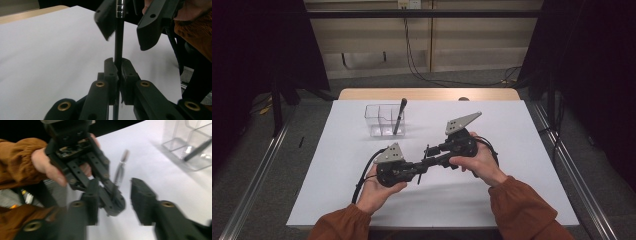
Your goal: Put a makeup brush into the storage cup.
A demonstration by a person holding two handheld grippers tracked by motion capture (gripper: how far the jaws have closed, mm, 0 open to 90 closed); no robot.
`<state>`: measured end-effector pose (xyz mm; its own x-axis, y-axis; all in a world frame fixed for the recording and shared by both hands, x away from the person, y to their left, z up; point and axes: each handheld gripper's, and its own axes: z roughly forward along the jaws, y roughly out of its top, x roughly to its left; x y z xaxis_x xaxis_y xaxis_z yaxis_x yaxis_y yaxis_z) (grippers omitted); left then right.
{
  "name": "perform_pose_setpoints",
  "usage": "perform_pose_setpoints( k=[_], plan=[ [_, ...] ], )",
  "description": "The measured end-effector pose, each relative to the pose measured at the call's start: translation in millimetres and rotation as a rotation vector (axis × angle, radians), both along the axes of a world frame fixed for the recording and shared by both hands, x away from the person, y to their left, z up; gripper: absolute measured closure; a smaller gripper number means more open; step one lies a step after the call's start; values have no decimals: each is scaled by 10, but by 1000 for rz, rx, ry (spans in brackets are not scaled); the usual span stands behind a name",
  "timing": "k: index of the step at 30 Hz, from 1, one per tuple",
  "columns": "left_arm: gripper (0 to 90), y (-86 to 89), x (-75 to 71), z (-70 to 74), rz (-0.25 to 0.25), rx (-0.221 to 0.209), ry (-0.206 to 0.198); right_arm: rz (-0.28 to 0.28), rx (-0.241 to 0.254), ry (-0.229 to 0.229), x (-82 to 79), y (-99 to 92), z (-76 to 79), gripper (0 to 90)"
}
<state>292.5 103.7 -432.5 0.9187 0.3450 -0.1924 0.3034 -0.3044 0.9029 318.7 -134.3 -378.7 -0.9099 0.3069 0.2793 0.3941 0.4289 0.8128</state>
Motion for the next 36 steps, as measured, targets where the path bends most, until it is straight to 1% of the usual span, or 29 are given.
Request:
perform_pose_setpoints(
  k=[1,3,4,5,7,9,10,11,12,13,15,18,21,22,23,24,26,27,29,30,31,32,33,35,36],
  plan=[
    [854,7,3,2,3,-3,0,-4,10,-1,-2,-11,-5,529],
    [854,21,9,6,6,2,-1,-32,14,-22,-4,-27,-18,455],
    [854,28,14,2,8,-1,-1,-35,19,-32,-3,-37,-27,440],
    [854,33,16,2,10,3,-2,-41,36,-36,-4,-48,-37,411],
    [853,44,20,-8,14,3,-6,-57,49,-47,-7,-61,-43,325],
    [853,54,17,-19,20,0,-4,-72,65,-53,-13,-77,-46,281],
    [853,61,15,-22,23,2,-4,-77,69,-57,-15,-83,-48,242],
    [853,71,16,-20,27,1,-4,-96,65,-57,-15,-91,-48,186],
    [853,81,20,-18,28,0,-9,-110,58,-56,-14,-95,-52,152],
    [853,85,18,-16,30,-5,-5,-119,52,-58,-14,-101,-61,143],
    [853,108,22,-4,35,-2,-8,-136,51,-64,-23,-115,-93,107],
    [853,133,29,2,42,-4,-11,-161,42,-49,-18,-138,-147,43],
    [853,144,28,6,47,-11,-11,-194,31,-42,-1,-173,-170,17],
    [853,151,27,10,48,-9,-11,-208,24,-49,1,-183,-166,14],
    [853,155,26,12,48,-8,-10,-224,17,-68,-7,-193,-159,14],
    [853,163,26,14,47,-4,-15,-228,15,-74,-12,-198,-154,14],
    [853,174,26,22,53,-11,-17,-231,23,-82,-20,-216,-148,13],
    [854,184,28,29,54,-10,-17,-234,25,-92,-28,-225,-149,11],
    [853,194,28,32,55,-10,-21,-259,14,-113,-52,-231,-152,12],
    [853,199,27,33,57,-9,-19,-270,10,-146,-77,-238,-164,11],
    [853,204,27,33,57,-10,-18,-264,13,-168,-102,-251,-180,10],
    [853,210,28,35,56,-9,-18,-245,22,-163,-115,-264,-195,11],
    [853,214,32,34,56,-19,-17,-241,22,-147,-125,-271,-206,11],
    [854,223,38,36,60,-21,-18,-269,3,-152,-151,-270,-210,22],
    [853,231,37,40,60,-19,-20,-283,3,-161,-162,-274,-214,23]
  ],
)
